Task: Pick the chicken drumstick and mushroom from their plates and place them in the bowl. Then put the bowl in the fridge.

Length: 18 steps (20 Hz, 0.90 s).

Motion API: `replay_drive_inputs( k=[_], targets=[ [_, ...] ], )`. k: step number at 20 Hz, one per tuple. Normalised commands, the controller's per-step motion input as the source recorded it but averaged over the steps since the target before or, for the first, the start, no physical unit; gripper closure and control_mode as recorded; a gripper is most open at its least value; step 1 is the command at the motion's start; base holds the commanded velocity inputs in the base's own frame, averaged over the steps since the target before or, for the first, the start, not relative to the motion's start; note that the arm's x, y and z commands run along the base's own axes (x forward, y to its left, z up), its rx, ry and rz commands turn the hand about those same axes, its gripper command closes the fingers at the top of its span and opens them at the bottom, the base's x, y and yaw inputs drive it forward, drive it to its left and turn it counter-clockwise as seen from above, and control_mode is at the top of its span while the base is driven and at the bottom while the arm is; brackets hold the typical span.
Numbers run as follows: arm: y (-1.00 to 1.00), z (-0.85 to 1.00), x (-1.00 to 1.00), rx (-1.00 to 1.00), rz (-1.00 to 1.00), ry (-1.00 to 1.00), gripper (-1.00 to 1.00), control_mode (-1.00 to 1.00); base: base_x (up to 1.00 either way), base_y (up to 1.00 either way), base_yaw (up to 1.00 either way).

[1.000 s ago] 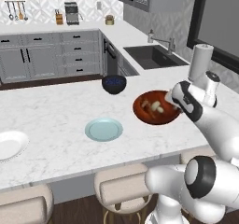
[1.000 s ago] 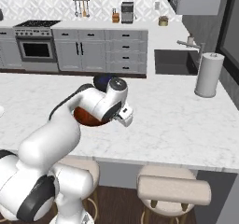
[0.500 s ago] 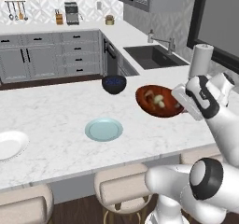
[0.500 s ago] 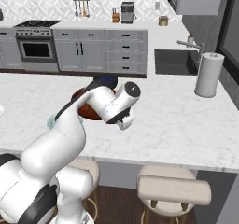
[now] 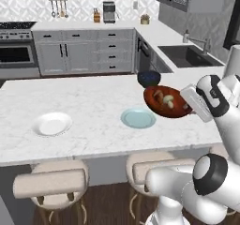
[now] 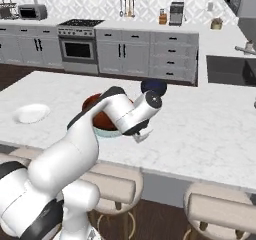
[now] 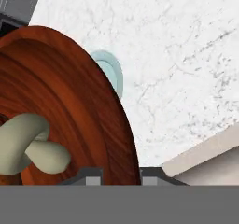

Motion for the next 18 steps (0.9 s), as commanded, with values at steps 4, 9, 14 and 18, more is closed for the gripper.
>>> replay_drive_inputs(
  k=[4,9,14,18],
  targets=[
    [0.0,0.0,0.0,0.0,0.0,0.0,1.0,1.0,-0.35,1.0,0.66],
    [0.0,0.0,0.0,0.0,0.0,0.0,1.0,1.0,-0.15,1.0,0.62],
    [0.0,0.0,0.0,0.0,0.0,0.0,1.0,1.0,0.26,1.0,0.45],
    [0.0,0.0,0.0,0.0,0.0,0.0,1.0,1.0,0.64,1.0,0.33]
  ],
)
